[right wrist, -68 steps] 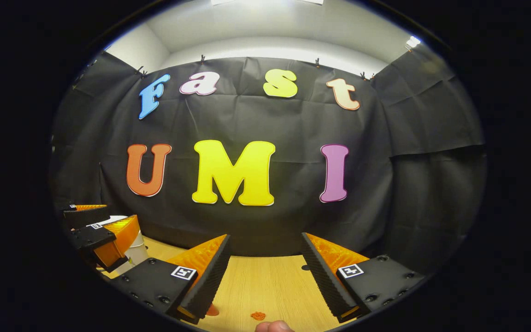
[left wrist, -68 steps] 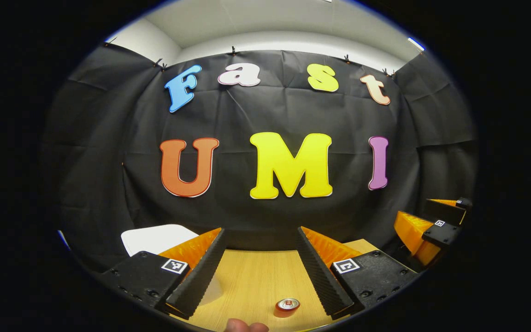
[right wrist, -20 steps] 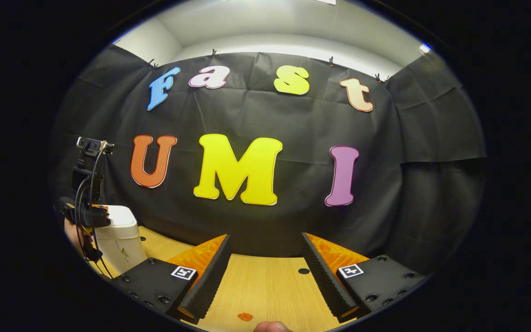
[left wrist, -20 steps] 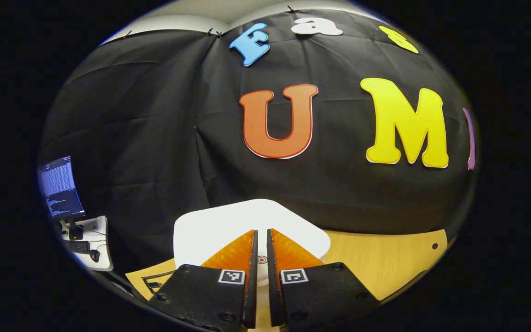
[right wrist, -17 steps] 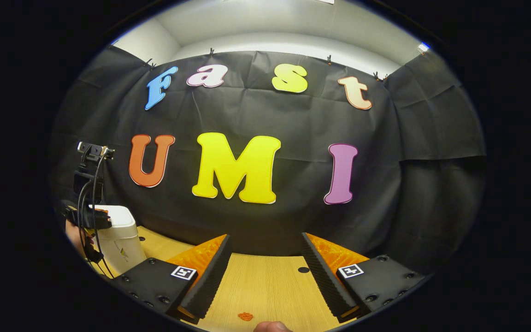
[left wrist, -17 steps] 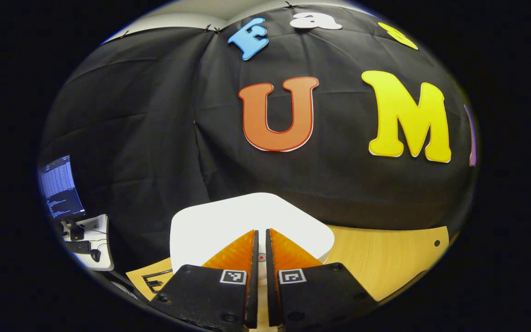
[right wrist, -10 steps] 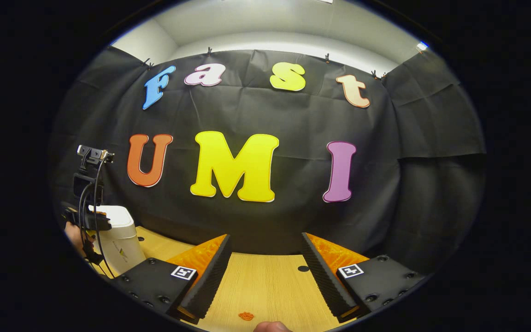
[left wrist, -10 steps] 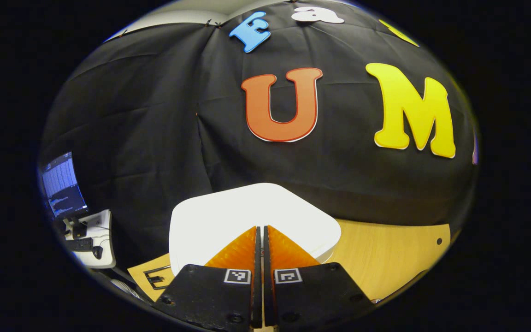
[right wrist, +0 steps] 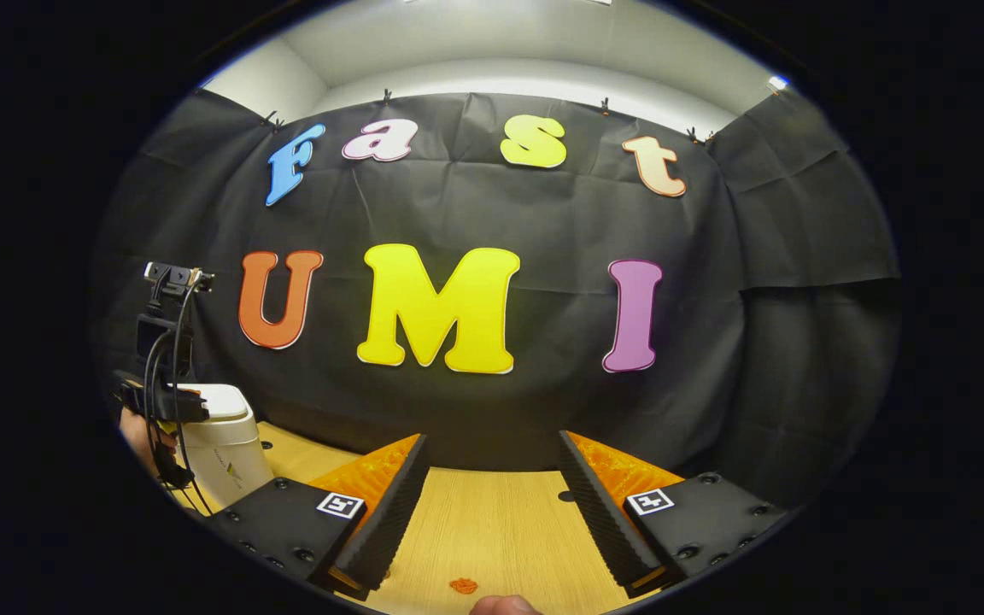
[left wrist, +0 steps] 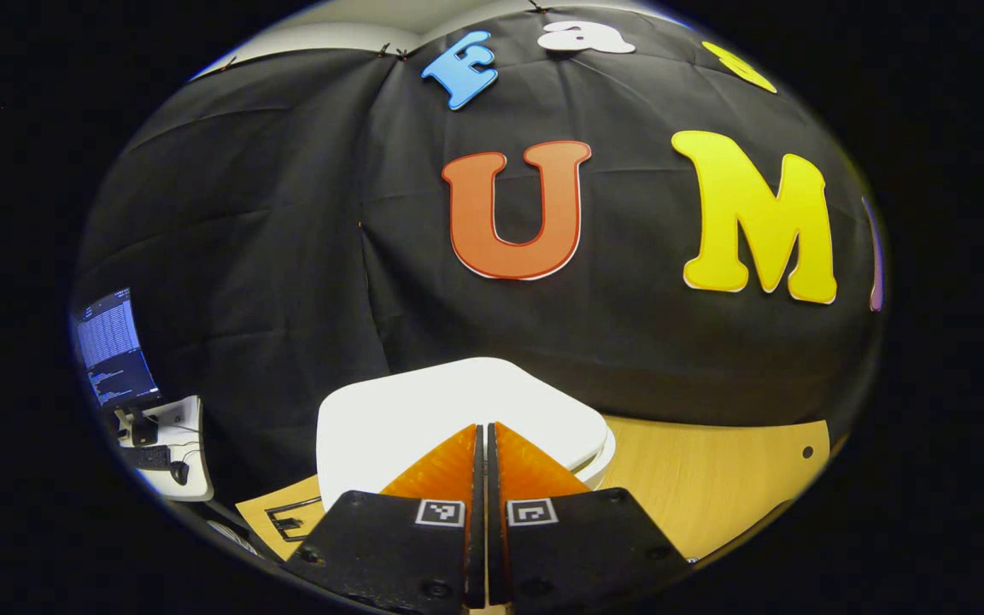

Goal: Press the lid of the desktop garbage bin to open it, pick up the crumpled paper on the desktop and throw it into the bin, then pick up the pop can on the desktop and drop it into the bin, and finally close the garbage bin lid.

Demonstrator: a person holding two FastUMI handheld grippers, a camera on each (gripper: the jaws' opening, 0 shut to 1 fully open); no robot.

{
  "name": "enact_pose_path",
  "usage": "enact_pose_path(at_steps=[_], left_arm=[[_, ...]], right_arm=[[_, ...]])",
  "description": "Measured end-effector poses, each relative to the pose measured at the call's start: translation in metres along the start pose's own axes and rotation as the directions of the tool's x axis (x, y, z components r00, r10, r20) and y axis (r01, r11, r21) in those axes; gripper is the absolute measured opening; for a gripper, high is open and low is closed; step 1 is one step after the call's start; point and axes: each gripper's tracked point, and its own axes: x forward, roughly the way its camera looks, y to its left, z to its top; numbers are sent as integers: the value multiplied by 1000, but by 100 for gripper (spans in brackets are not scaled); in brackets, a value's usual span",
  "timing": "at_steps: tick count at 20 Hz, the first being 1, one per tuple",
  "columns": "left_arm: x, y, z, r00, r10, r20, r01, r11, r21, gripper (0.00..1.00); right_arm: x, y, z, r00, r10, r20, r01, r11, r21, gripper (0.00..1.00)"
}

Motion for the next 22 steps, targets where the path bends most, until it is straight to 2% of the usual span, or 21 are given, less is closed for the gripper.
enact_pose_path(at_steps=[1,3,6,9,11,12,17,19,21,22], left_arm=[[-6,-3,13,999,-14,34,14,1000,11,4],[-17,-19,34,993,-86,84,85,996,14,16],[-39,-29,52,982,-146,124,142,989,43,39],[-59,-39,63,969,-197,151,190,980,58,42],[-71,-44,65,962,-225,156,219,974,55,48],[-77,-43,67,959,-235,158,230,972,54,55],[-103,-49,73,938,-281,202,280,959,37,72],[-115,-56,74,923,-315,222,315,948,38,74],[-132,-69,79,889,-376,260,380,924,37,85],[-139,-73,80,876,-396,274,399,916,47,94]], right_arm=[[-1,-1,1,1000,-3,3,3,1000,3,95],[-3,-3,0,1000,-8,2,8,1000,10,95],[-5,-7,1,1000,-16,4,16,999,28,95],[-8,-7,3,1000,-9,8,9,1000,30,95],[-10,-6,1,1000,-3,7,3,1000,31,95],[-11,-8,0,1000,-2,6,2,999,35,95],[-12,-16,-7,1000,10,-4,-10,999,38,93],[-11,-21,-14,1000,15,-15,-15,999,36,95],[-12,-22,-25,999,36,-36,-35,999,29,95],[-12,-22,-34,997,51,-54,-50,998,26,95]])
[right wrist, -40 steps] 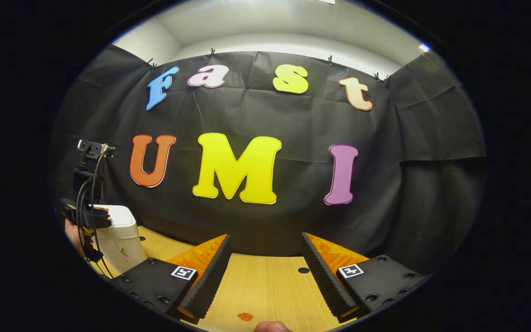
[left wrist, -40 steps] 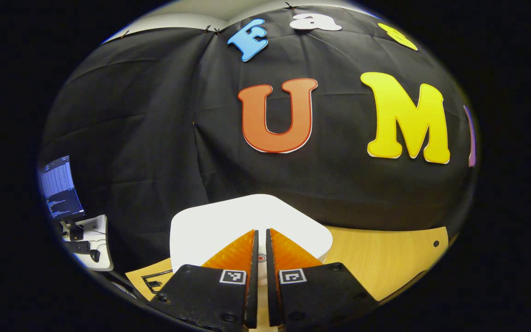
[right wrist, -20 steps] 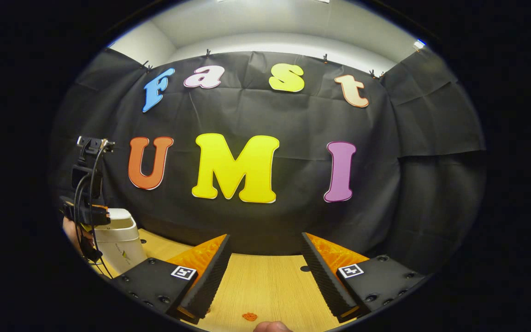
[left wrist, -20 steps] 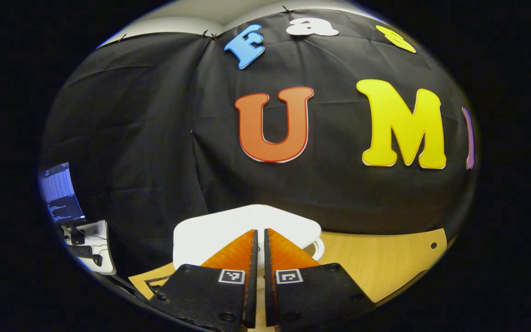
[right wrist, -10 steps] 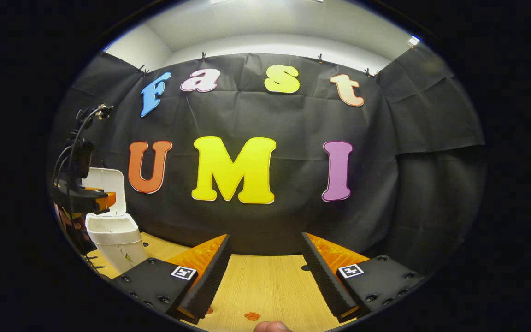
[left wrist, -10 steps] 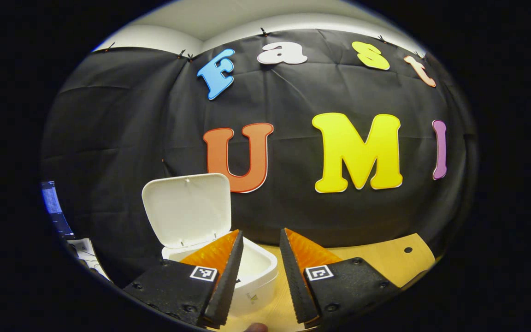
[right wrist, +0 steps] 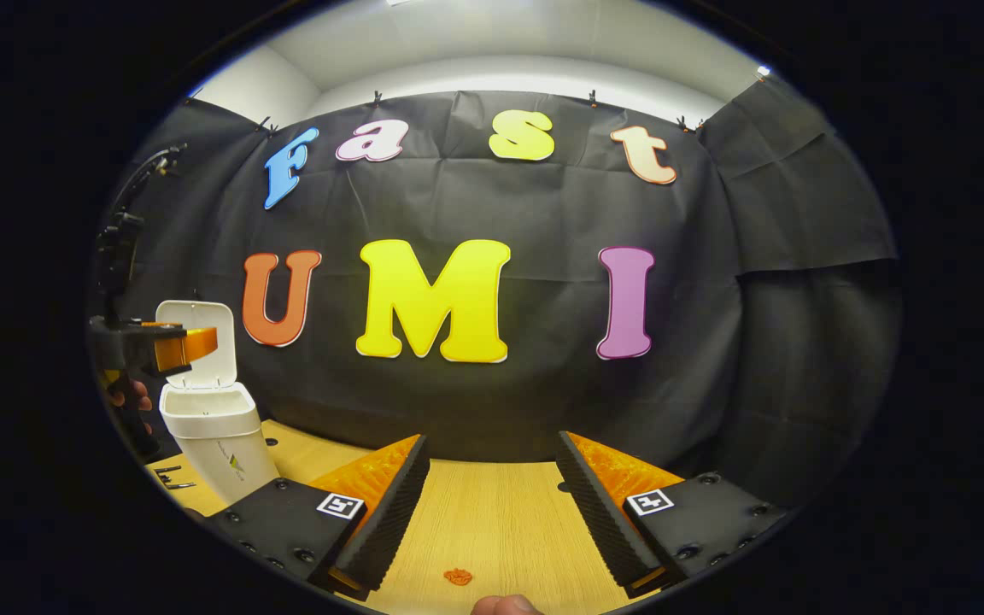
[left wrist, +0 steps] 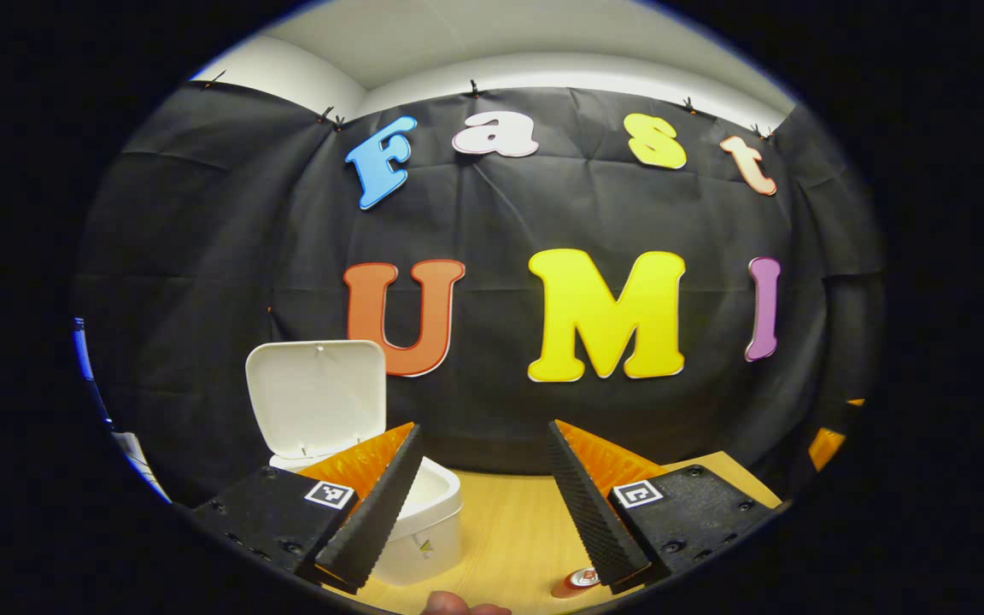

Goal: Press the lid of the desktop garbage bin to open it, pick up the crumpled paper on the desktop and throw it into the bin, then pick up the pop can on the desktop and drop it into the bin, and finally close the garbage bin lid.

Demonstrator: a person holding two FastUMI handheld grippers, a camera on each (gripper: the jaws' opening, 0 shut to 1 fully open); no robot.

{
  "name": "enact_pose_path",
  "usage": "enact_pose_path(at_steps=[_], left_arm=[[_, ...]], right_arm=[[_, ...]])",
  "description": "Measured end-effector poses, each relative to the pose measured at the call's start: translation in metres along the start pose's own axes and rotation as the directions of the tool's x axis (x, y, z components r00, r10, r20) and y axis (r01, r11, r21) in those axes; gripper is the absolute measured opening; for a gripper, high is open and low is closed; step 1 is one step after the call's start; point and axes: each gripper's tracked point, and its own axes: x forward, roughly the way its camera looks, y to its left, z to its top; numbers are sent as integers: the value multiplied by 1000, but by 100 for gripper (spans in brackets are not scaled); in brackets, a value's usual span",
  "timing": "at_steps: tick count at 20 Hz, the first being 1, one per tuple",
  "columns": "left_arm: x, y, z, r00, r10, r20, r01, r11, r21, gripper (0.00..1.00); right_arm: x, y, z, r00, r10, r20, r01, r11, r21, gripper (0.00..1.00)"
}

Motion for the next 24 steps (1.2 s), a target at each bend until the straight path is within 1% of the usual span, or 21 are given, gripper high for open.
enact_pose_path(at_steps=[1,3,4,5,7,10,12,13,16,19,20,21,22,24], left_arm=[[-4,-5,0,1000,-17,7,17,1000,15,96],[-14,-17,-2,999,-48,10,48,998,45,96],[-19,-23,-3,998,-66,13,65,997,46,89],[-24,-30,-5,996,-87,15,87,996,37,96],[-35,-42,-8,993,-113,16,113,994,9,96],[-50,-50,-14,992,-127,-10,127,992,11,96],[-58,-52,-24,991,-127,-35,127,992,-5,96],[-61,-57,-27,989,-141,-43,140,990,-16,96],[-70,-60,-36,986,-150,-74,150,989,-11,96],[-74,-64,-43,982,-163,-96,160,987,-33,96],[-73,-63,-41,982,-163,-97,161,987,-29,96],[-72,-62,-39,982,-163,-96,162,987,-20,96],[-71,-60,-38,983,-161,-92,161,987,-11,96],[-71,-53,-38,985,-150,-89,151,988,3,96]], right_arm=[[0,-1,-9,1000,11,-20,-11,1000,-4,95],[1,-3,-28,998,27,-54,-27,1000,-11,95],[2,-3,-40,997,32,-70,-33,999,-15,93],[3,-4,-51,995,31,-92,-33,999,-23,95],[5,-2,-75,991,40,-131,-43,999,-22,95],[9,5,-112,978,56,-200,-59,998,-9,95],[14,8,-137,966,52,-252,-61,998,-26,95],[17,10,-148,960,54,-273,-61,998,-17,95],[27,21,-180,941,72,-331,-76,997,0,96],[39,31,-218,909,101,-405,-103,995,16,96],[39,32,-230,899,105,-425,-112,994,9,96],[38,32,-241,891,107,-442,-119,993,1,93],[37,31,-253,884,108,-455,-122,992,-2,95],[41,31,-276,866,104,-490,-124,992,-8,96]])
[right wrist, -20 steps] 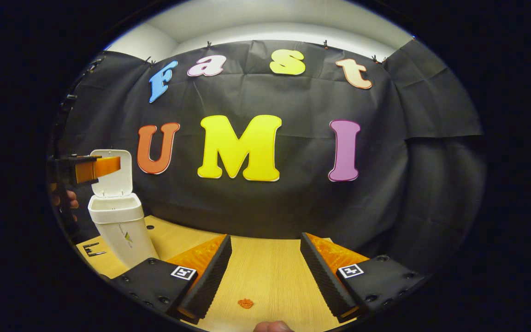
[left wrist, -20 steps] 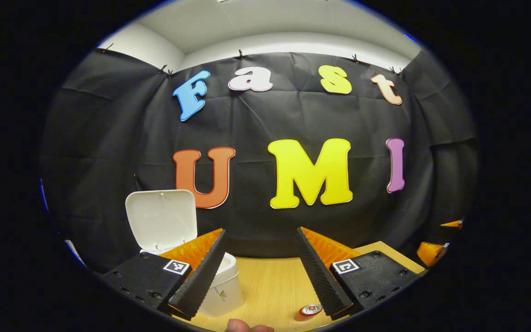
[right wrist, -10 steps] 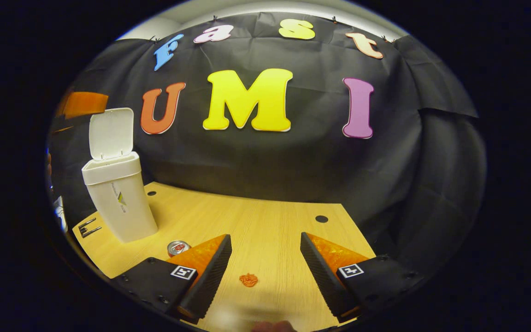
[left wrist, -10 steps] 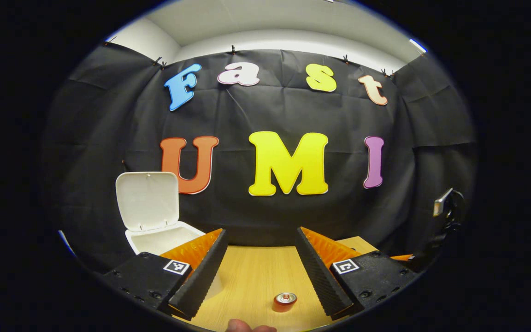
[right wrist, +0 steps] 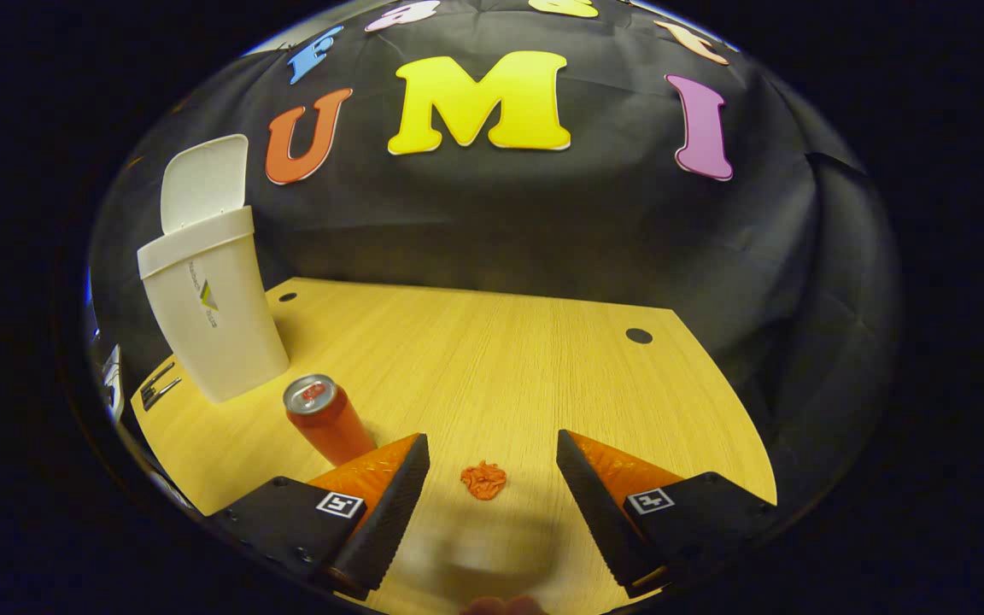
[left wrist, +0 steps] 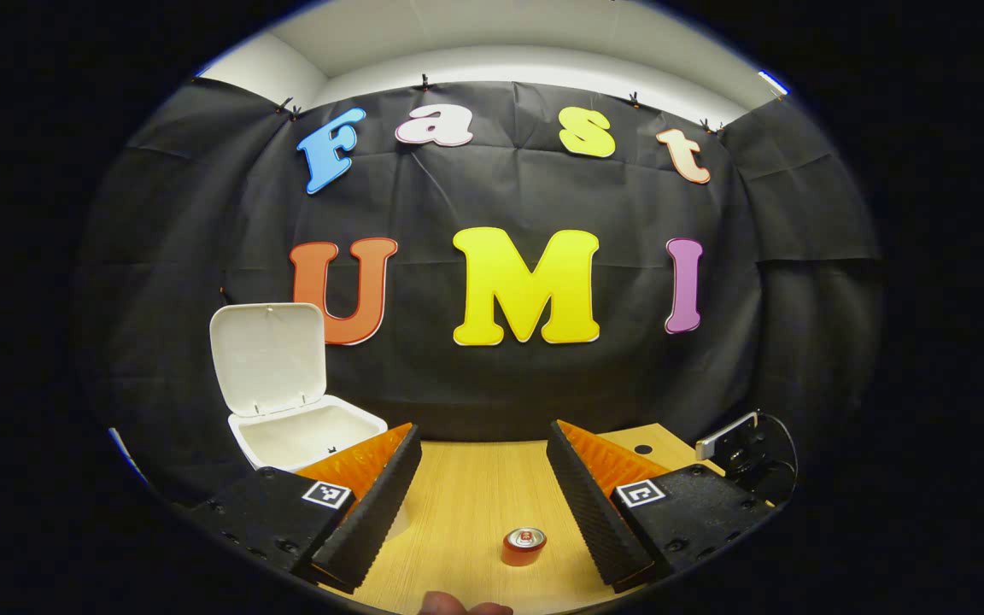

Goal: Press the lid of the desktop garbage bin to open it, pick up the crumpled paper on the desktop and throw it into the bin, then pick up the pop can on the desktop and drop it into the bin, and finally close the garbage bin lid.

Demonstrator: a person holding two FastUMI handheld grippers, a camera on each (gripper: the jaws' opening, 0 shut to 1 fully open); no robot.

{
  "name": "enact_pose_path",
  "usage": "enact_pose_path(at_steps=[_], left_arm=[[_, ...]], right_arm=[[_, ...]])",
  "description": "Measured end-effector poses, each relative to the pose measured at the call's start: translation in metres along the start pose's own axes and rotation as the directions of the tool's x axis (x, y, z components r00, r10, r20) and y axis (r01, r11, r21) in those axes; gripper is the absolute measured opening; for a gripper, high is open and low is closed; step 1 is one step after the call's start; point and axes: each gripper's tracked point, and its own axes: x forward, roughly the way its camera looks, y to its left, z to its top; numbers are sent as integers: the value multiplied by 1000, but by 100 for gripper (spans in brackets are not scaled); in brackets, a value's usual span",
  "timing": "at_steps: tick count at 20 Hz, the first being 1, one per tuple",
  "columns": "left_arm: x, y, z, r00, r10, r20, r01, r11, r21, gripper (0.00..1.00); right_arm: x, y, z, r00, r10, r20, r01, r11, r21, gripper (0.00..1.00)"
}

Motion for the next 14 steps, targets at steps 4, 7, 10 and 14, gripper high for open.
enact_pose_path(at_steps=[4,7,10,14], left_arm=[[0,13,-3,1000,22,-16,-22,1000,-2,96],[2,21,-11,999,33,-41,-33,999,-6,96],[1,27,-8,998,34,-45,-34,999,4,96],[1,34,-10,998,37,-57,-36,999,24,96]], right_arm=[[25,6,-32,997,14,-76,-13,1000,4,94],[41,7,-43,995,-1,-104,3,1000,22,96],[55,11,-56,989,-7,-145,15,999,52,94],[67,9,-70,981,-28,-193,46,995,86,96]])
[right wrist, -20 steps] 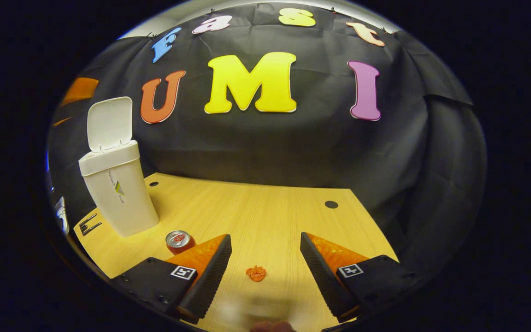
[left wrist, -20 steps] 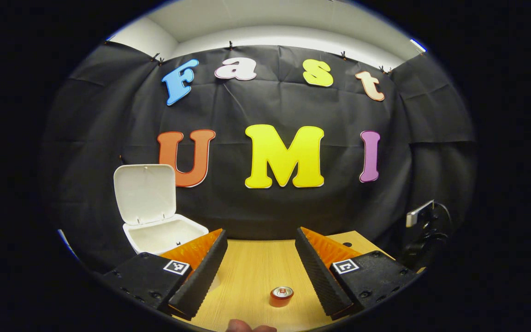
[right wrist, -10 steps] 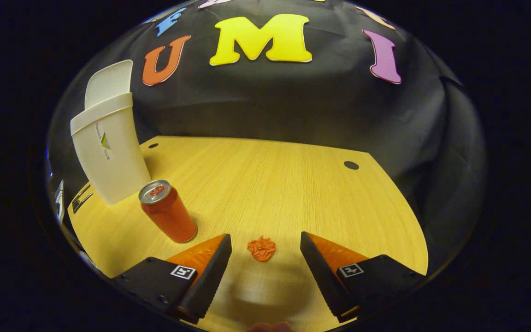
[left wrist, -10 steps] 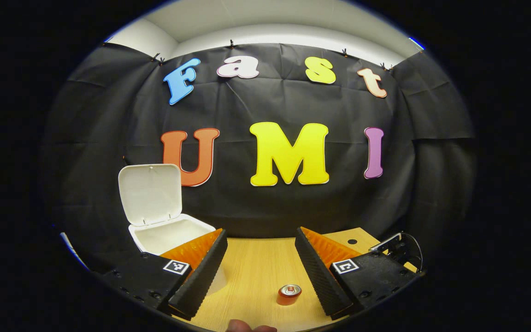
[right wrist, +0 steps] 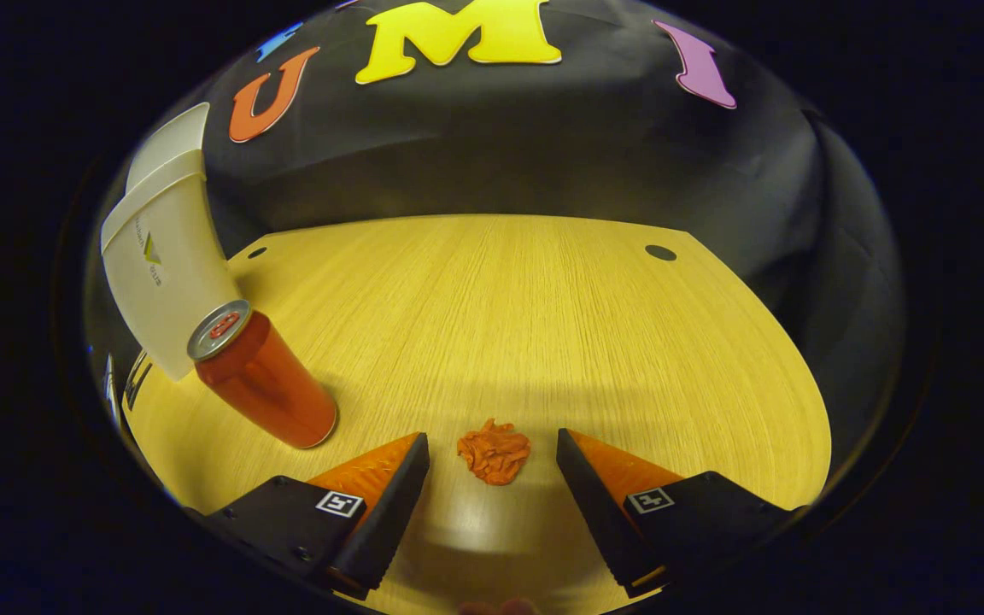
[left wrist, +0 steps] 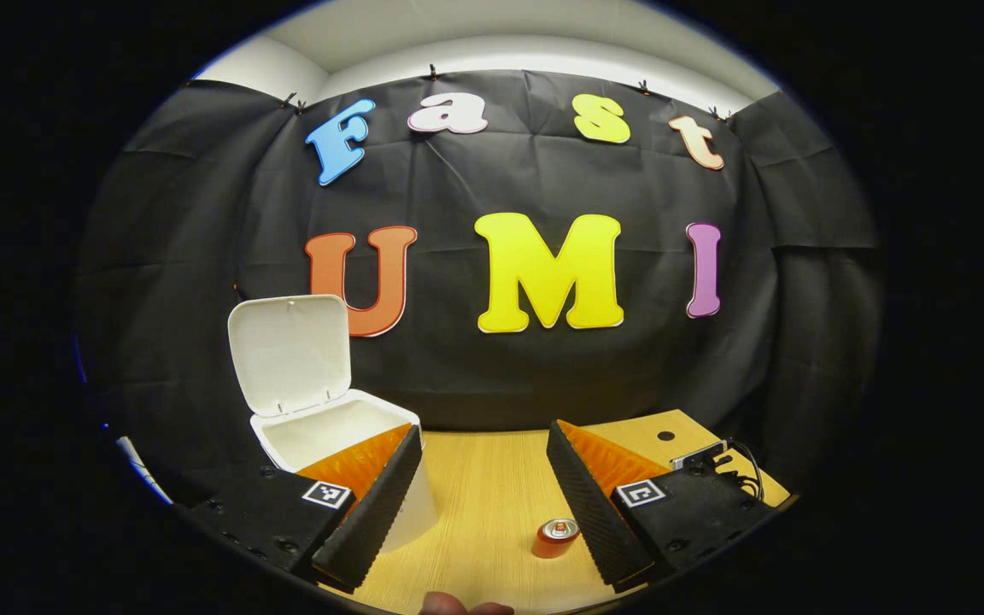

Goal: Press the lid of the desktop garbage bin to open it, pick up the crumpled paper on the desktop and throw it into the bin, then pick up the pop can on the desktop and drop it into the bin, and finally close the garbage bin lid.

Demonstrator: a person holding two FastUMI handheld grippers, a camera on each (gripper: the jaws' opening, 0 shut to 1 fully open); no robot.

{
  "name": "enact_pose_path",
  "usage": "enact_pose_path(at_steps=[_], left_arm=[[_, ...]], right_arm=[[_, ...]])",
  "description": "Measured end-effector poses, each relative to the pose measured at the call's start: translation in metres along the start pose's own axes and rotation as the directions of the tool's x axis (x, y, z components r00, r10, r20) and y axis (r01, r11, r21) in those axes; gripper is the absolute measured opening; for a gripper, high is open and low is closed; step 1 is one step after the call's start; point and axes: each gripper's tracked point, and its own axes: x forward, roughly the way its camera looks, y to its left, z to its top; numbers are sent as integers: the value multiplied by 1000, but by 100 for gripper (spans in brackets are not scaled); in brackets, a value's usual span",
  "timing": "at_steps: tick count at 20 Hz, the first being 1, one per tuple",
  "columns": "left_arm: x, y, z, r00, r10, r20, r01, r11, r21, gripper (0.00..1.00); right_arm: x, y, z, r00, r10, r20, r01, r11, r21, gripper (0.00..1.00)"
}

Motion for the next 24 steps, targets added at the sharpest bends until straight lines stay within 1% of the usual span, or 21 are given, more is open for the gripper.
enact_pose_path(at_steps=[2,6,8,9,10,11,12,13,14,15,16,17,18,21,24], left_arm=[[0,6,2,1000,8,3,-8,1000,6,96],[1,14,-3,1000,18,-11,-18,1000,1,96],[1,16,-6,1000,21,-23,-21,1000,-5,96],[1,18,-6,999,25,-25,-25,1000,-6,96],[1,19,-7,999,28,-25,-28,1000,-7,96],[2,20,-6,999,29,-24,-30,1000,-10,96],[2,22,-5,999,30,-23,-30,999,-11,97],[2,23,-5,999,33,-21,-33,999,-12,97],[2,24,-5,999,34,-20,-34,999,-15,97],[3,24,-6,999,32,-22,-33,999,-19,97],[3,25,-7,999,30,-25,-31,999,-23,97],[2,25,-10,999,30,-27,-31,999,-29,96],[2,27,-10,999,31,-26,-31,999,-35,97],[3,29,-13,999,32,-26,-33,999,-25,97],[3,27,-10,1000,19,-4,-19,1000,-14,97]], right_arm=[[5,0,-4,1000,-7,-15,7,1000,-3,92],[8,-5,-4,999,-34,-30,35,999,8,79],[8,-8,-4,998,-50,-40,51,999,16,64],[8,-8,-4,998,-52,-44,53,998,20,49],[8,-7,-4,998,-51,-49,52,998,22,48],[-3,-8,5,996,-65,-58,66,998,21,48],[5,-9,-4,995,-74,-61,75,997,15,37],[6,-7,-4,996,-66,-66,67,998,14,25],[5,-5,-4,996,-59,-67,60,998,16,25],[4,-3,-5,996,-50,-73,51,999,19,23],[0,-3,-4,996,-53,-74,55,998,20,25],[-2,2,0,997,-34,-73,37,999,34,16],[-7,4,2,997,-30,-69,33,999,35,16],[-27,6,27,1000,-23,-17,23,999,25,16],[-48,11,67,998,-11,57,9,999,31,16]])
